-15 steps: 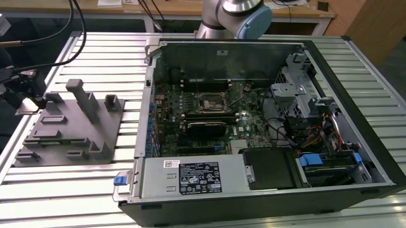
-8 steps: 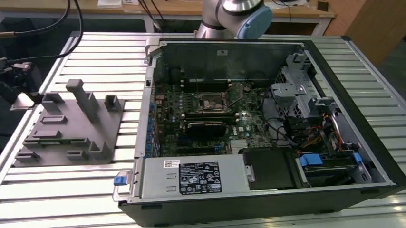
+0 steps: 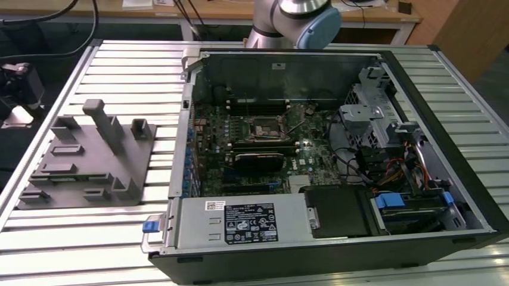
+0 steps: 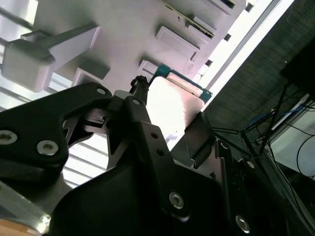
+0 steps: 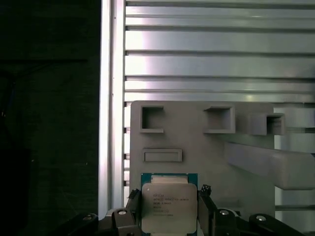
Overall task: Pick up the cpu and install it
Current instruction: 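Pick up the cpu and move it towards the insertion slot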
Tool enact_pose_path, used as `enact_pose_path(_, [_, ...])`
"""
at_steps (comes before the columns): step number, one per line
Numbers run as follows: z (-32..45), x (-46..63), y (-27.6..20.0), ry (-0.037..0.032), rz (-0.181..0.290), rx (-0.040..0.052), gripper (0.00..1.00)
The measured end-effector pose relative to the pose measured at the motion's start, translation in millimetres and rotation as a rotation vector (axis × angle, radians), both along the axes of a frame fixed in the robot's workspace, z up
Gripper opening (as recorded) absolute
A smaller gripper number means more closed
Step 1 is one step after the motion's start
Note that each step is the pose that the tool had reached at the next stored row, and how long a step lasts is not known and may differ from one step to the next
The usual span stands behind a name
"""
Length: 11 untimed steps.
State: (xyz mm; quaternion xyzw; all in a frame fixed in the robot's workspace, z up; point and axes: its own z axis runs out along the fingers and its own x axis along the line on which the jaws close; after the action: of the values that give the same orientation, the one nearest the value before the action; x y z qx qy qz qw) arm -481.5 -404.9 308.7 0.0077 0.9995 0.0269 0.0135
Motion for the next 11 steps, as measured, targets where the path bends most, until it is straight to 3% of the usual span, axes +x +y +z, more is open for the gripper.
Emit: enact_pose_path(11, [37.8, 0.0, 0.0, 0.0, 0.0, 0.0, 0.55])
